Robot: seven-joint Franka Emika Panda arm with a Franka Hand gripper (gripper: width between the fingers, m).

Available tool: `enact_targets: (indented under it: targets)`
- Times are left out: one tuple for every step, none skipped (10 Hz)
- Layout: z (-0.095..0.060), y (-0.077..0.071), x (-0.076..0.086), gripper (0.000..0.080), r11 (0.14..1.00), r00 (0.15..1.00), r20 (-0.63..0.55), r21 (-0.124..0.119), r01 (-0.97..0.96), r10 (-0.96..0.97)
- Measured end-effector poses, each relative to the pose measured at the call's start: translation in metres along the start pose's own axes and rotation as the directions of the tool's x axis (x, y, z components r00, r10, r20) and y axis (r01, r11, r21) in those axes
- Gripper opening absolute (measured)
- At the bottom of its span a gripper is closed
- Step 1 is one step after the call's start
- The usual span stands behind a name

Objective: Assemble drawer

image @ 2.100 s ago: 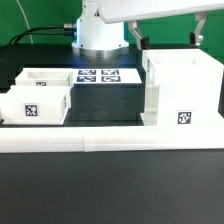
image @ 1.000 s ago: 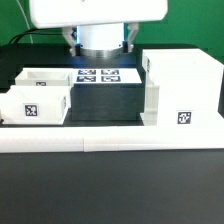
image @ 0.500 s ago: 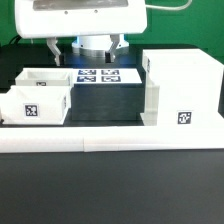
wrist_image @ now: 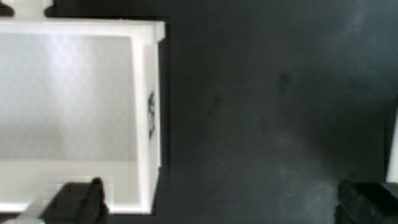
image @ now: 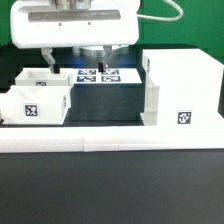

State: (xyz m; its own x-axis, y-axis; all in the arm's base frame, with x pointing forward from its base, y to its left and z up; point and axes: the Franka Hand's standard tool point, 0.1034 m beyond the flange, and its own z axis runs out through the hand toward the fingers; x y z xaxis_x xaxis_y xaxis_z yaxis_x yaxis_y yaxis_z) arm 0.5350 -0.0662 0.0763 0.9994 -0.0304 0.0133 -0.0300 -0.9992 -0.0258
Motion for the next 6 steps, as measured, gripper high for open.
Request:
enact_targets:
  targets:
    - [0.006,0.004,-0.002,0.0649,1.000,1.000,0.010,-0.001,-0.006,0.006]
    - [0.010,0.008,-0.004,0.0649,1.000,1.000,0.017,-0.002,-0.010,0.010]
    - [0.012,0.017,0.002,0.0649,1.000,1.000,0.019,-0.001,-0.008,0.008]
    - [0.017,0.029,0.012,0.0649,1.000,1.000,0.013,-0.001,-0.019,0.019]
    - [0.025,0.033,0.010,0.0649,1.000,1.000,0.016,-0.006,-0.021,0.021]
    - [0.040,0.030,-0.008,0.0649,1.000,1.000,0.009,-0.017,-0.016,0.016]
